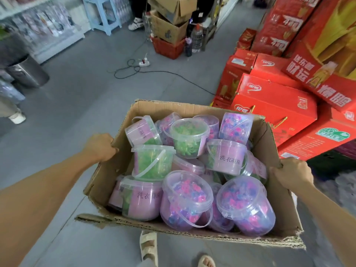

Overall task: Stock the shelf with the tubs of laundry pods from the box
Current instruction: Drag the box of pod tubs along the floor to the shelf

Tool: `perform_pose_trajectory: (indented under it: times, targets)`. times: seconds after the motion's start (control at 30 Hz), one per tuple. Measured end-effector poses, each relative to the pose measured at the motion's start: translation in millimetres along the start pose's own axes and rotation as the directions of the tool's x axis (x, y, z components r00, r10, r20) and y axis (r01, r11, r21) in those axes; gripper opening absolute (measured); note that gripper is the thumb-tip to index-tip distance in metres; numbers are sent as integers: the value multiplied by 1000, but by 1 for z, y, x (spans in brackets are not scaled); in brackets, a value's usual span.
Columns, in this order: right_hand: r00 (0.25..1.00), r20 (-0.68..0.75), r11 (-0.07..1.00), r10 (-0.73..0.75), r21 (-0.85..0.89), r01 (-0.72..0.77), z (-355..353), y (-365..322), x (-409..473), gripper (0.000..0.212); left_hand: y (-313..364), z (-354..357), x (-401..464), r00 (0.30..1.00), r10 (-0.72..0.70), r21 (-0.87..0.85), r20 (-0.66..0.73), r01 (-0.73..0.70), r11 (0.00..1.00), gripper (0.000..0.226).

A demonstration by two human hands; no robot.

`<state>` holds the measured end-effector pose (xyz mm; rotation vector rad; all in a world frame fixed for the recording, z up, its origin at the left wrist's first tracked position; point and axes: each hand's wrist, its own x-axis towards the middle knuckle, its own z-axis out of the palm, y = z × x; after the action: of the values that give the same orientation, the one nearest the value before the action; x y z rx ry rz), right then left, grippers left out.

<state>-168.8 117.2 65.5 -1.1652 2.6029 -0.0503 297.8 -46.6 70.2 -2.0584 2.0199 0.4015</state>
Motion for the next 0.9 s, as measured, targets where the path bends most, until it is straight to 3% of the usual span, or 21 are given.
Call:
perform_pose_trajectory:
  times: [0.43,0.5,0.9]
  targets:
    - [994,-21,993,-105,-65,103,-15,-178,34,19,-111,-84,116,999,4,37,-33,-2,999,34]
    - [996,-12,995,-92,-24,92,-20,-199,48,12,-115,-93,136,999,-2,11,-48,2,1000,36]
    - [997,20,996,-80,27,79,-29,-301,202,16,-82,-156,295,999,-40,-12,-23,40,999,32]
